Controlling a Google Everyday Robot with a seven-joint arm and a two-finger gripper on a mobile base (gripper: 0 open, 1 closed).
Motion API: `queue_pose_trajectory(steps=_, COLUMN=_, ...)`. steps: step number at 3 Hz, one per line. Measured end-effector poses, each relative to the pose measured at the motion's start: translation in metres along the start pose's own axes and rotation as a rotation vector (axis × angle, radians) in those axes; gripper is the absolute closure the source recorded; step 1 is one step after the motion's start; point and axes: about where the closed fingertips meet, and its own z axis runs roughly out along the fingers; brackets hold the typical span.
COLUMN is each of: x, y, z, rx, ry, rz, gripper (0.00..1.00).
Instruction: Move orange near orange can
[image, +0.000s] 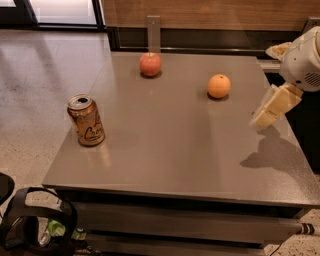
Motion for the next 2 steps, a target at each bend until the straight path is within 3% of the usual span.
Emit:
queue_pose_trajectory(steps=1, x=-0.01, y=-0.035, z=0.018, rx=0.042, ry=-0.201, rz=0.066, gripper=0.0)
queue_pose_trajectory(steps=2, x=-0.02, y=-0.052, z=0.034, rx=0.07, ry=-0.335, rz=0.127, gripper=0.0)
